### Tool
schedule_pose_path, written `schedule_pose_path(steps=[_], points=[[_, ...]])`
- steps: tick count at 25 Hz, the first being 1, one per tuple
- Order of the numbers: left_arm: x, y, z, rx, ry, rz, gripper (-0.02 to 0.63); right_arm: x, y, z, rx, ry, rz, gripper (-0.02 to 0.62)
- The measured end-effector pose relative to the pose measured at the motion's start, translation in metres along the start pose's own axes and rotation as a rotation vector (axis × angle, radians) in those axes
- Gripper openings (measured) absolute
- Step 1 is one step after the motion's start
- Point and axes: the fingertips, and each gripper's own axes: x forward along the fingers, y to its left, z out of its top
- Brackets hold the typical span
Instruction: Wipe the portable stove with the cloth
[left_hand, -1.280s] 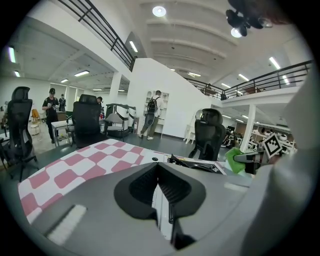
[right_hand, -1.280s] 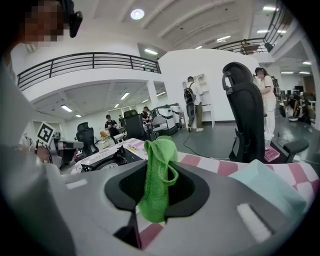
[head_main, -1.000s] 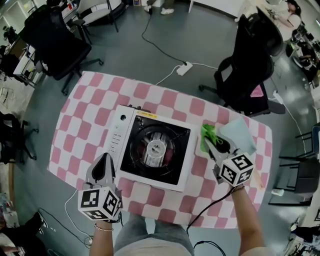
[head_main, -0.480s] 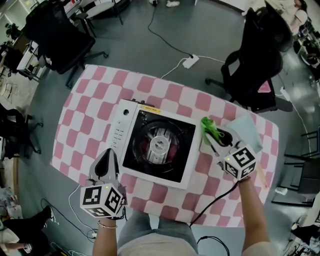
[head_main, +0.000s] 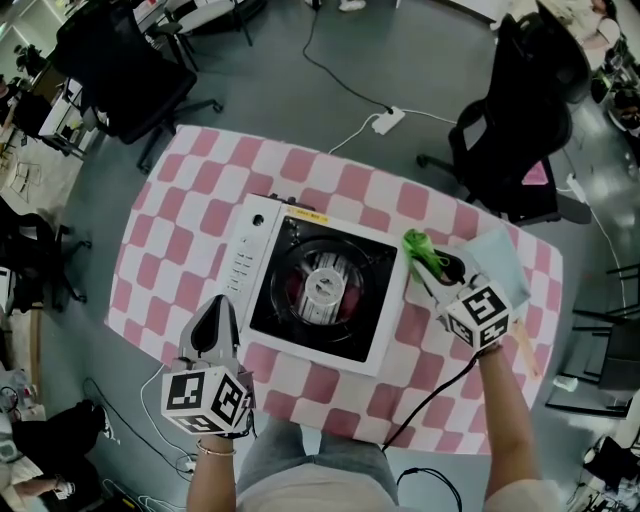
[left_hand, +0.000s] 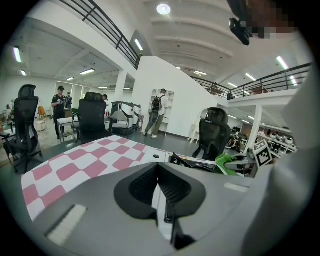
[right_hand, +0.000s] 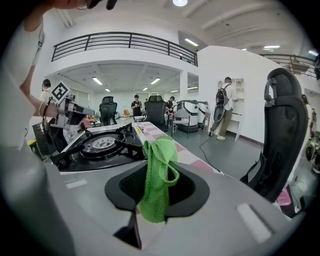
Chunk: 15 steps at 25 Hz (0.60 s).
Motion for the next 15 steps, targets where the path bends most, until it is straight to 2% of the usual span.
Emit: schedule_pose_path(steps=[15], points=[[0.0007, 0.0046, -0.003, 0.0, 0.005, 0.016, 0.0, 0.0002, 0.0075, -0.0021, 0.016, 0.012, 0.035, 0.098]])
